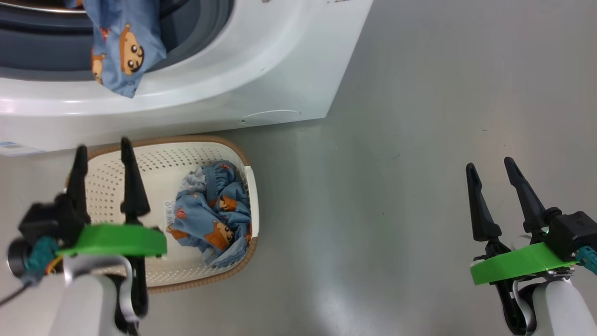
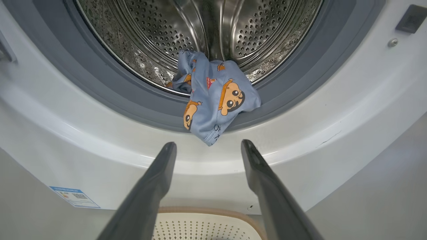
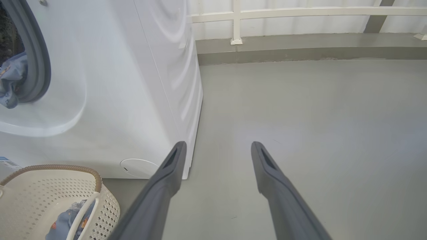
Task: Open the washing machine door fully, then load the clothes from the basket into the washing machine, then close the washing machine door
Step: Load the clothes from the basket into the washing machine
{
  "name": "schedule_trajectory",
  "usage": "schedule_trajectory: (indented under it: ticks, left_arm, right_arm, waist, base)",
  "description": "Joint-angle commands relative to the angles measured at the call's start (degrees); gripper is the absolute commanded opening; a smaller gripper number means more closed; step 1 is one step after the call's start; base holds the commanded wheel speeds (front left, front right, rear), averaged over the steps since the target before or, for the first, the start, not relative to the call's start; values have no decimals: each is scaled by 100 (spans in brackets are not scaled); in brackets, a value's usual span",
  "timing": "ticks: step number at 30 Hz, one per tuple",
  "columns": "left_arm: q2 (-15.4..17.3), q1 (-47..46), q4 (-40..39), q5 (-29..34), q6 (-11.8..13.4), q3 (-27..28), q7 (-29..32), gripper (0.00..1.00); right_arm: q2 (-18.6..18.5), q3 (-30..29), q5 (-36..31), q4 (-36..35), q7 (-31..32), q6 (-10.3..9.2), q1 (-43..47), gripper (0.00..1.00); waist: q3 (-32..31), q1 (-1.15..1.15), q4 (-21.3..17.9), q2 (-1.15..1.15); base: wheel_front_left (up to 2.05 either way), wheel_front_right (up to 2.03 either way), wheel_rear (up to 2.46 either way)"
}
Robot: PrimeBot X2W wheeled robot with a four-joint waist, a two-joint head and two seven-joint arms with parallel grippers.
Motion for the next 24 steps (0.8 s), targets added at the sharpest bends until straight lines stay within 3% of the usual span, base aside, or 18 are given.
schedule_trajectory:
  ticks: [1, 14, 24]
  left_arm:
    - [152, -273, -62, 13, 18, 177, 45, 100]
    - [510, -2006, 1043, 126, -56, 137, 562, 100]
    - [841, -2773, 2246, 254, -150, 79, 682, 100]
  right_arm:
    - [12, 138, -14, -107, -27, 8, 64, 100]
    - [110, 223, 23, -46, -27, 8, 38, 100]
    - [154, 315, 55, -3, -27, 8, 81, 100]
  waist:
    - [33, 0, -62, 0]
    - [84, 0, -417, 0]
    - [71, 0, -643, 0]
  base:
    - [0, 0, 0]
    - [0, 0, 0]
    - [0, 0, 0]
